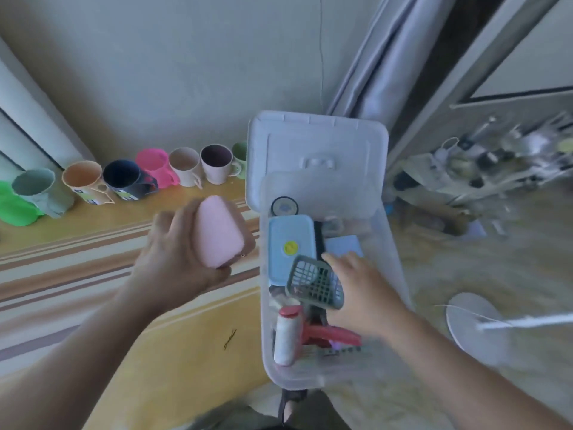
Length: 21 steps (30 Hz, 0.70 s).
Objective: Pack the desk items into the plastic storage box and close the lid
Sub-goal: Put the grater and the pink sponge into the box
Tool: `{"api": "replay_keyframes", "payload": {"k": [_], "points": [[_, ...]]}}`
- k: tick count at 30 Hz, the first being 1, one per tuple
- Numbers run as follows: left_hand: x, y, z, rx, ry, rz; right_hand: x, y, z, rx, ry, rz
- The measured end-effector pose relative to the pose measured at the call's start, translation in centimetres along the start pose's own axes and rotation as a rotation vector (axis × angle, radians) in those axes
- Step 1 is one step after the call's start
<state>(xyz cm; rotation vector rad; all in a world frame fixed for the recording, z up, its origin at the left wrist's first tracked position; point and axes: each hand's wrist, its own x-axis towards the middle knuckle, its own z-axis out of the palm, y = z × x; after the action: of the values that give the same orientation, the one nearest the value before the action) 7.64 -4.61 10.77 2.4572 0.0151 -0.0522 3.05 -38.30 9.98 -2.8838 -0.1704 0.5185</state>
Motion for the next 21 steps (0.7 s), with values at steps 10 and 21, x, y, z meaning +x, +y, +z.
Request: {"api": "replay_keyframes", "payload": {"k": [10,21], "points": [[1.8,8.8,10.5,0.154,-0.231,0.211,-2.7,4.7,6.0,-0.24,-0.179,-0.246],[7.8,13.0,15.6,0.212,-0.251,0.123,-3.6,7.9,5.8,-0.014,-0.278,-0.252]]}}
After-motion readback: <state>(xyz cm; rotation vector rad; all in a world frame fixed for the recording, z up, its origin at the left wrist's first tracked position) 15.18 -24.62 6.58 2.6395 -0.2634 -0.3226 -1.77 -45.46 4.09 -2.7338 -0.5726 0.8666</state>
